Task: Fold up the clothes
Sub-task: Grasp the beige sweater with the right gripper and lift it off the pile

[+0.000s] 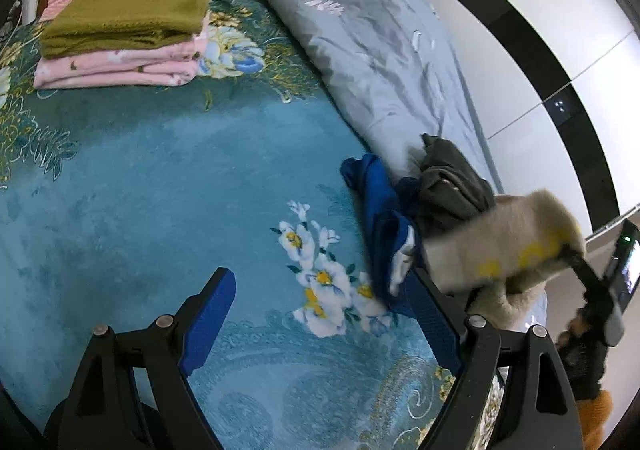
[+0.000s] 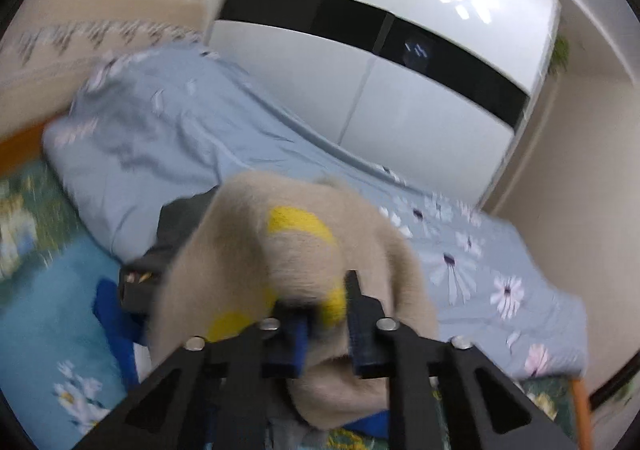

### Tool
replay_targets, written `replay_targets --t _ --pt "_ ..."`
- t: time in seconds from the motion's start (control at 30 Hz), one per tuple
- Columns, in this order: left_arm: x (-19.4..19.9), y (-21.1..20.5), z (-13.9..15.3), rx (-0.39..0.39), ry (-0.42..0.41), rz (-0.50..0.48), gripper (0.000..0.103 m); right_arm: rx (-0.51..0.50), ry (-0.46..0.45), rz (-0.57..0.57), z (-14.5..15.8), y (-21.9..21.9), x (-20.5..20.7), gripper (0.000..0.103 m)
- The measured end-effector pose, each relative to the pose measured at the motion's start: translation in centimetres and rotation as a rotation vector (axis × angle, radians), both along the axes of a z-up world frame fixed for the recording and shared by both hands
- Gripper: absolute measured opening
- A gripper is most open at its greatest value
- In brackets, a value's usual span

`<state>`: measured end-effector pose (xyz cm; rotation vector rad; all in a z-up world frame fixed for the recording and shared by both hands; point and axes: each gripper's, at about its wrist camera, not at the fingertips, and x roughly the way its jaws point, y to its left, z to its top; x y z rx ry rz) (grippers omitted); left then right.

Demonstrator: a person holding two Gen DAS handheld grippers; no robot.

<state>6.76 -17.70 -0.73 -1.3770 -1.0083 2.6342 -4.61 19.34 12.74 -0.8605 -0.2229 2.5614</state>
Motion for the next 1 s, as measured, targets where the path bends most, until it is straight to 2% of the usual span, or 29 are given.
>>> replay_targets --t 0.1,0.17,0.4,0.6,0.8,0.9,1.0 --pt "0.8 0.3 1.4 -0.003 0.035 -0.016 0.087 -0.064 0.019 -0.019 3.3 3.6 2.9 0.012" --pt "1.4 0.6 2.3 -0.007 0.057 -0.025 0.087 -0.046 0.046 -0.014 5.5 4.8 5.7 0.012" --pt "3.2 1.9 4.9 0.000 0.121 -0.081 0.087 0.075 0.120 0.067 13.5 5.8 16.5 0.010" --pt "4.2 4.2 6.9 -0.005 0.169 -0.153 0.087 0.156 0.193 0.082 19.5 6.2 27.4 0.010" --pt "5.5 6.7 8.5 -0.009 0.212 -0.231 0.087 0.268 0.291 0.126 25.4 3.9 34.1 0.007" --pt "6.3 7.2 8.9 -0.012 0.225 -0.249 0.087 0.293 0.264 0.190 25.5 2.0 33.3 0.007" --pt "7.1 6.9 9.2 -0.020 0.241 -0.253 0.087 0.259 0.187 0.281 22.4 -0.1 30.6 0.007"
